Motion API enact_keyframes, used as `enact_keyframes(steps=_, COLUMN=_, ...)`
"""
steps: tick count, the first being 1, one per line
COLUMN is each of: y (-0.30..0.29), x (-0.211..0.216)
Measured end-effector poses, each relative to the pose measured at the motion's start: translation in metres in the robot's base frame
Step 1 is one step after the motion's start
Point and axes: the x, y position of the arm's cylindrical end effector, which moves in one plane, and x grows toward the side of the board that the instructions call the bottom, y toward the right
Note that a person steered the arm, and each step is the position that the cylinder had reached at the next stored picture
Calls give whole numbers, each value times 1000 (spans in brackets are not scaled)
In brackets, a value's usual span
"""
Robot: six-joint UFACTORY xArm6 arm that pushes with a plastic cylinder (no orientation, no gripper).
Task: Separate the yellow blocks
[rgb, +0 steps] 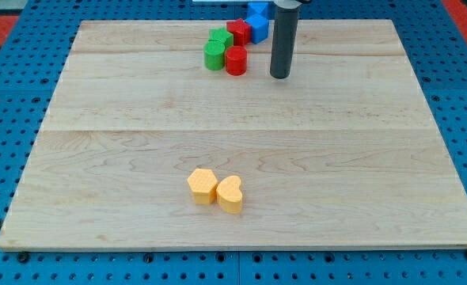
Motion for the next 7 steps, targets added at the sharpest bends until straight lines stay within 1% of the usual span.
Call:
enact_keyframes(steps=3, y=0, x=6)
enact_keyframes(steps=4, y=1, x=41)
enact_keyframes(steps=5, y=-21, x=81)
enact_keyframes(steps=6, y=-121, x=111)
enact_keyframes(steps=7, y=-201, x=173)
